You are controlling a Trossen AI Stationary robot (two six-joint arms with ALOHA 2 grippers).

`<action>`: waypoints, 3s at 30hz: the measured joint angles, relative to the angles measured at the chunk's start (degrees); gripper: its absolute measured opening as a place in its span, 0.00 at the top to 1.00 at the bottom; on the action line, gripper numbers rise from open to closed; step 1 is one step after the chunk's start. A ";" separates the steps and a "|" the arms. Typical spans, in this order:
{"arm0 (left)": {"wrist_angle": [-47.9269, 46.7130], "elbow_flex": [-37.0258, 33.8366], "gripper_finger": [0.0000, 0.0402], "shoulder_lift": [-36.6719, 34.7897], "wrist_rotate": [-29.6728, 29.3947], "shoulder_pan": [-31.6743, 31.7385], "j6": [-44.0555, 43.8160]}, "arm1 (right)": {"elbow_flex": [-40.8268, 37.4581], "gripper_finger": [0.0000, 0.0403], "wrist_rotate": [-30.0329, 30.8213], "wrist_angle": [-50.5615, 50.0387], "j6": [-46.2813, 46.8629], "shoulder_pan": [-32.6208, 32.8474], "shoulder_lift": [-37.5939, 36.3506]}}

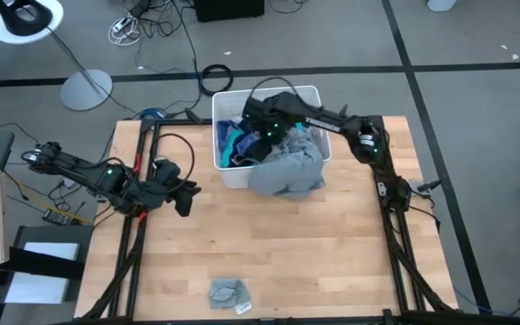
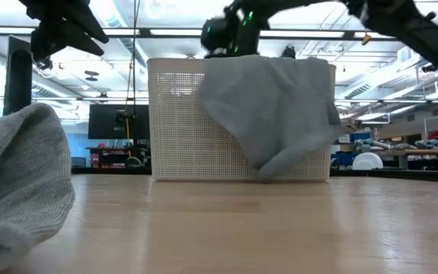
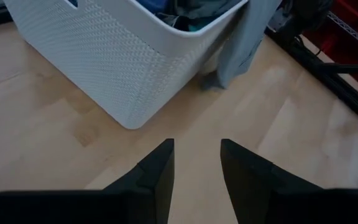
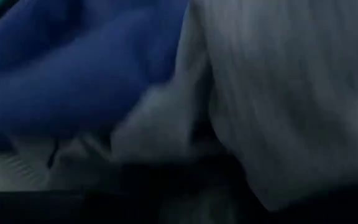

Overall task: Sort clothes
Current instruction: Put the gray shirt into the bin

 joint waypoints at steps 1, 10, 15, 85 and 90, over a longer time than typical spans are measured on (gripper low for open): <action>0.02 0.00 0.66 0.00 0.20 0.00 -0.17 | 0.01 0.49 -0.51 -0.17 0.67 -0.21 0.94; 1.48 0.00 0.66 0.00 2.68 0.00 -0.41 | -0.07 0.29 -15.13 -0.47 1.65 -3.05 0.05; 3.47 0.00 0.66 0.00 2.70 0.00 -0.40 | -0.07 0.25 -16.92 -0.71 3.26 -5.18 -7.79; 9.50 0.02 0.66 0.02 6.49 0.00 0.16 | -73.38 0.99 50.44 93.88 -14.87 34.37 -53.22; 10.56 0.02 0.66 0.02 5.63 0.00 0.25 | -59.74 0.99 47.30 87.97 -27.48 26.91 -52.39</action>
